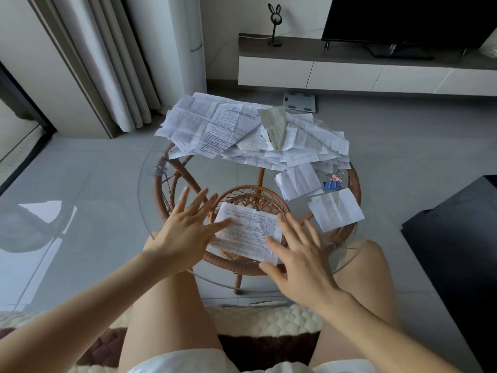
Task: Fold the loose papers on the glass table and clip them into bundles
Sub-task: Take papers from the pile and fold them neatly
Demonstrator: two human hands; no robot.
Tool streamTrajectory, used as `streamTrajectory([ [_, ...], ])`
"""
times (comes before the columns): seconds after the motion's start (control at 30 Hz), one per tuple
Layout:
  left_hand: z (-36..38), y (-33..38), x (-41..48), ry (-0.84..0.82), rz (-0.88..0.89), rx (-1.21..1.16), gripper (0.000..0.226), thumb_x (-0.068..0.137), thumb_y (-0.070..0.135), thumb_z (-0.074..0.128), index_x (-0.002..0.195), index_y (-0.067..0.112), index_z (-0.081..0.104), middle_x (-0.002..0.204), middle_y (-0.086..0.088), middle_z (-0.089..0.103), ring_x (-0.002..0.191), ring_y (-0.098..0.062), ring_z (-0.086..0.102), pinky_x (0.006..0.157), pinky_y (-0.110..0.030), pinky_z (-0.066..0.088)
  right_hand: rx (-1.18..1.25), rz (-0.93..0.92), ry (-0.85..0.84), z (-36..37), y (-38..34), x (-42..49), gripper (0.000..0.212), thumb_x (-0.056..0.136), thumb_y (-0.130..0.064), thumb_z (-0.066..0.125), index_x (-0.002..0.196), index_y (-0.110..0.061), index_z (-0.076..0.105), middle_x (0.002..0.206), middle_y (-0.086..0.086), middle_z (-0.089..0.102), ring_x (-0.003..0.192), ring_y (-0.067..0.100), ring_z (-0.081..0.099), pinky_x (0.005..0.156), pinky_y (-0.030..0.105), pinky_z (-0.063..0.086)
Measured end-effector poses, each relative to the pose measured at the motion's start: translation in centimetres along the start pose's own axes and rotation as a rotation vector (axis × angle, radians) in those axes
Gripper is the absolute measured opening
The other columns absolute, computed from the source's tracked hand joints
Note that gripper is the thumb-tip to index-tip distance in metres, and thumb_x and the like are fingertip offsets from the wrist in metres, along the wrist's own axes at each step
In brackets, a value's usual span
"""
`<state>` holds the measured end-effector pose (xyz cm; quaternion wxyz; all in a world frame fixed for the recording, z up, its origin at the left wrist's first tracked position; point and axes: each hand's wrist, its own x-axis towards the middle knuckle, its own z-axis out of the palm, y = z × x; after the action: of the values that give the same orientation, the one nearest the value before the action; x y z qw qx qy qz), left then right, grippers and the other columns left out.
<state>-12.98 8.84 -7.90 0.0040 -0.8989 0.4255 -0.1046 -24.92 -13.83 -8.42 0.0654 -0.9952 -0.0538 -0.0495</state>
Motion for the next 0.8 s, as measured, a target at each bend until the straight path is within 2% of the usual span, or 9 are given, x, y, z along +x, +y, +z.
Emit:
streamTrajectory([
  [0.1,-1.4,3.0,-0.1,0.071,0.135,-0.128,0.026,0.062,0.01,0.077,0.084,0.023,0.077,0.109,-0.008,0.069,0.104,-0.026,0.062,0.088,-0.04,0.052,-0.157,-0.192,-0.026,0.1,-1.0,-0.5,0.077,0.085,-0.066,0.032,0.111,-0.003,0.067,0.13,0.017,0.058,0.123,0.03,0.052,0.108,0.048,0.031],
  [0.17,-1.8,5.7,-1.5,0.033,0.144,-0.283,0.015,0.077,0.027,0.065,0.087,0.022,0.074,0.095,0.003,0.068,0.083,-0.015,0.062,0.063,-0.029,0.056,-0.179,-0.222,-0.056,-0.4,-1.2,-0.8,0.087,0.081,-0.074,0.029,0.108,0.0,0.068,0.121,0.017,0.063,0.113,0.031,0.059,0.098,0.045,0.046],
  [0.2,-2.0,6.6,-2.1,-0.017,0.098,-0.357,0.028,0.083,0.041,0.055,0.094,0.023,0.073,0.094,0.007,0.066,0.08,-0.012,0.061,0.059,-0.027,0.054,-0.171,-0.236,-0.071,-0.8,-1.0,-1.0,0.088,0.078,-0.076,0.03,0.105,-0.002,0.068,0.116,0.016,0.065,0.107,0.03,0.061,0.092,0.044,0.05],
  [0.3,-1.1,6.9,-2.8,-0.024,0.002,-0.314,0.06,0.079,0.067,0.042,0.111,0.024,0.069,0.102,0.01,0.061,0.089,-0.008,0.059,0.065,-0.021,0.052,-0.212,-0.359,-0.094,-1.0,-0.5,-1.9,0.069,0.073,-0.069,0.044,0.097,-0.008,0.065,0.103,0.009,0.063,0.093,0.026,0.059,0.082,0.04,0.049],
  [0.37,-0.8,6.7,-2.8,-0.022,-0.023,-0.301,0.064,0.076,0.07,0.044,0.112,0.023,0.068,0.104,0.009,0.06,0.093,-0.009,0.056,0.07,-0.023,0.053,-0.215,-0.476,-0.034,-0.9,-0.1,-2.4,0.042,0.072,-0.043,0.065,0.097,-0.01,0.063,0.097,0.006,0.062,0.085,0.025,0.057,0.078,0.036,0.041],
  [0.43,-0.5,6.7,-2.9,-0.006,0.026,-0.31,0.063,0.074,0.069,0.05,0.109,0.02,0.069,0.103,0.008,0.059,0.091,-0.011,0.055,0.073,-0.024,0.052,-0.141,-0.526,0.047,-0.9,0.5,-2.2,0.042,0.069,-0.03,0.073,0.105,-0.009,0.063,0.096,0.004,0.061,0.085,0.023,0.055,0.081,0.034,0.036],
  [0.57,0.1,6.5,-3.7,-0.005,0.168,-0.284,0.064,0.065,0.066,0.067,0.106,0.017,0.069,0.105,0.005,0.059,0.095,-0.013,0.053,0.083,-0.021,0.038,-0.071,-0.503,0.05,-0.6,1.8,-2.1,0.065,0.067,-0.037,0.075,0.122,-0.006,0.058,0.119,0.009,0.058,0.11,0.024,0.051,0.102,0.042,0.04],
  [0.67,0.5,6.1,-4.3,0.006,0.17,-0.34,0.064,0.064,0.061,0.073,0.113,0.02,0.068,0.116,0.005,0.059,0.108,-0.013,0.053,0.093,-0.027,0.044,0.04,-0.502,0.084,0.0,1.9,-2.6,0.047,0.068,-0.01,0.053,0.113,-0.006,0.067,0.116,0.012,0.064,0.106,0.024,0.056,0.094,0.039,0.05],
  [0.8,0.5,5.7,-4.8,-0.022,0.127,-0.379,0.065,0.069,0.072,0.057,0.117,0.029,0.064,0.128,0.012,0.056,0.121,-0.006,0.046,0.095,-0.03,0.03,0.201,-0.433,0.13,0.1,1.9,-2.3,0.028,0.08,-0.025,0.055,0.095,-0.013,0.076,0.107,0.003,0.071,0.094,0.016,0.065,0.086,0.03,0.051],
])
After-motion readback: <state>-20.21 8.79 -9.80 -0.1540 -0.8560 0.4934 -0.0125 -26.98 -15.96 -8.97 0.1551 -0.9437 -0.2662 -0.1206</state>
